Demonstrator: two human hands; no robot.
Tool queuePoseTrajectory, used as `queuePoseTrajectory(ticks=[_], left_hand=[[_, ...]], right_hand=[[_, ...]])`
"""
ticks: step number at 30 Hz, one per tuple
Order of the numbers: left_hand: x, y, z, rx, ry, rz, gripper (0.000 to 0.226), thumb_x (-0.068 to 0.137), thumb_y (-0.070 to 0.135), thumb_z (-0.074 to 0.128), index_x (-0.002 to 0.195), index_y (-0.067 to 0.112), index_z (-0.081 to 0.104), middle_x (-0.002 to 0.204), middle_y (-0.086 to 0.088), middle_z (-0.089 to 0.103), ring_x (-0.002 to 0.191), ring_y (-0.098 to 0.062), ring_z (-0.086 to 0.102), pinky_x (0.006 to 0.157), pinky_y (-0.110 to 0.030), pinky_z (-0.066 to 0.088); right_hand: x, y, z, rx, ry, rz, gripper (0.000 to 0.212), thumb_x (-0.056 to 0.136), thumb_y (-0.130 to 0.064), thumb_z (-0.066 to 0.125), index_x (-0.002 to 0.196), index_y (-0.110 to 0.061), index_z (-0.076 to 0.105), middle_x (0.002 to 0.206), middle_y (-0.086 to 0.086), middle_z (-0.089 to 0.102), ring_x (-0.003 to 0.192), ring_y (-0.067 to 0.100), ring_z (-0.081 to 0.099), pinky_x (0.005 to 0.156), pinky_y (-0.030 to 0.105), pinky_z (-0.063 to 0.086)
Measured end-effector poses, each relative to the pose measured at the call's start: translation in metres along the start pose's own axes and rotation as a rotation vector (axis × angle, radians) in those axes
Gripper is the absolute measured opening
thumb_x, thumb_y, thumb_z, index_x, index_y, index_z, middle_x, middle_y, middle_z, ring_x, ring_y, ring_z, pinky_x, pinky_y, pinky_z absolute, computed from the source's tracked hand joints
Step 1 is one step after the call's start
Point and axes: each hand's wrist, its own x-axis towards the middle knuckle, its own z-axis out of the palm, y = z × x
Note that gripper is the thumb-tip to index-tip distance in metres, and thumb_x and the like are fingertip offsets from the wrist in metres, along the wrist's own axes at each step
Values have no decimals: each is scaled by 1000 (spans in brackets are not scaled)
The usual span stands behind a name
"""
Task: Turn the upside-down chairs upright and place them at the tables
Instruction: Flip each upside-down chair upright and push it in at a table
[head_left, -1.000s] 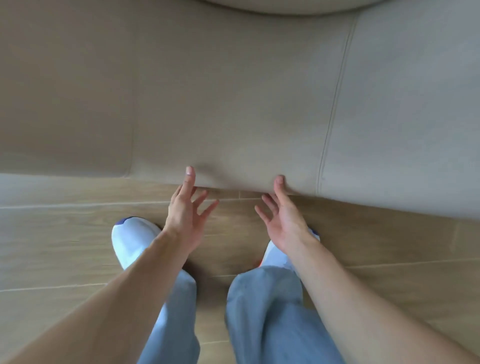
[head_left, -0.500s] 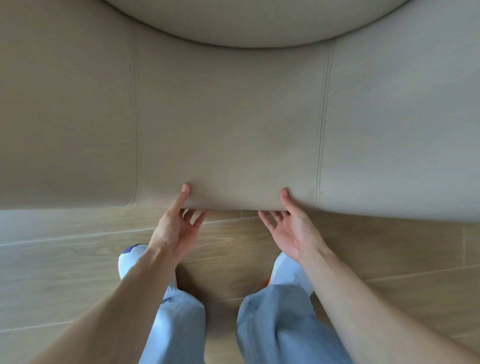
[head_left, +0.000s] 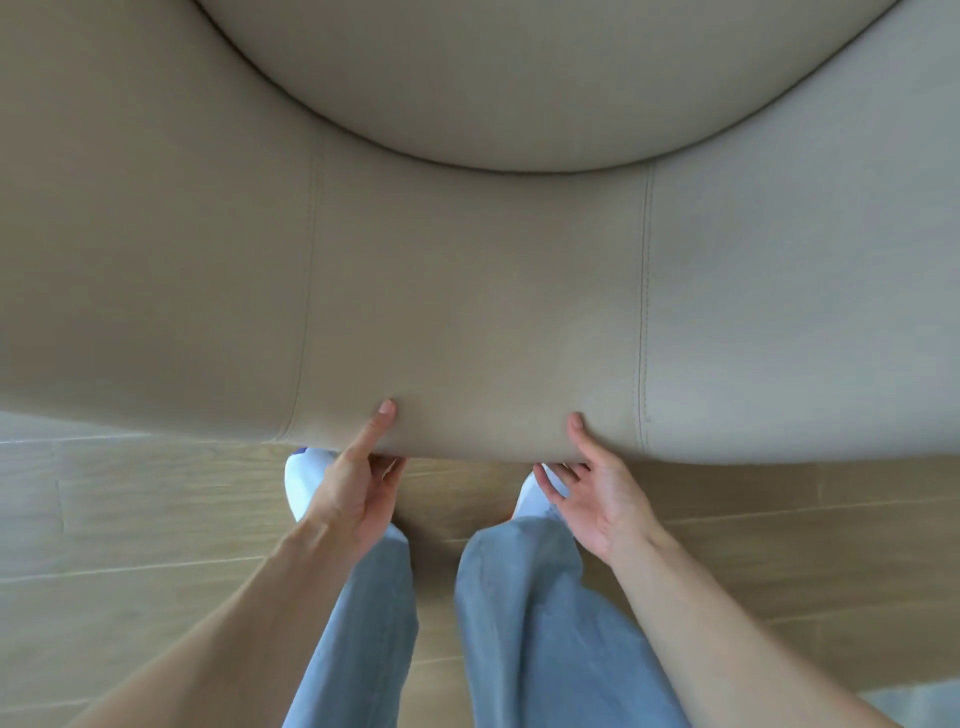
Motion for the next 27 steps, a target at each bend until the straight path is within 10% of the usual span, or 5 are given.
queuePoseTrajectory(ticks=[7,15,20,24,27], left_hand=[[-118,26,21,87,130,-49,60,68,31,84,119,5,67,123,-9,73,120,-22,65,111,-34,44],[-229,96,86,163,279,-73,66,68,41,90,113,5,58,122,-16,66,104,-28,68,102,-39,52],[-278,159,147,139,214,-17,83,67,45,89,133,11,52,125,-11,62,97,-27,67,70,-41,57],[-305,203,192,197,216,10,83,68,48,88,134,14,50,127,-9,58,90,-28,64,57,-43,54],[-323,230,220,242,204,-7,68,72,45,86,123,15,52,120,-9,57,100,-33,61,60,-47,52]], right_hand=[[-127,-29,18,-124,208,45,95,40,-50,92,124,-17,63,130,6,65,119,25,63,86,32,57],[-249,-95,72,-245,321,10,73,62,-62,86,115,-17,63,117,4,67,103,25,68,65,29,48],[-305,-162,122,-291,319,-53,74,64,-66,82,116,-20,60,114,6,64,103,27,67,68,30,52],[-344,-212,156,-336,304,-141,56,79,-48,77,119,-16,56,126,10,59,109,30,59,76,36,50],[-370,-242,177,-274,572,-546,46,82,-22,68,122,-4,56,131,17,54,117,35,54,87,39,48]])
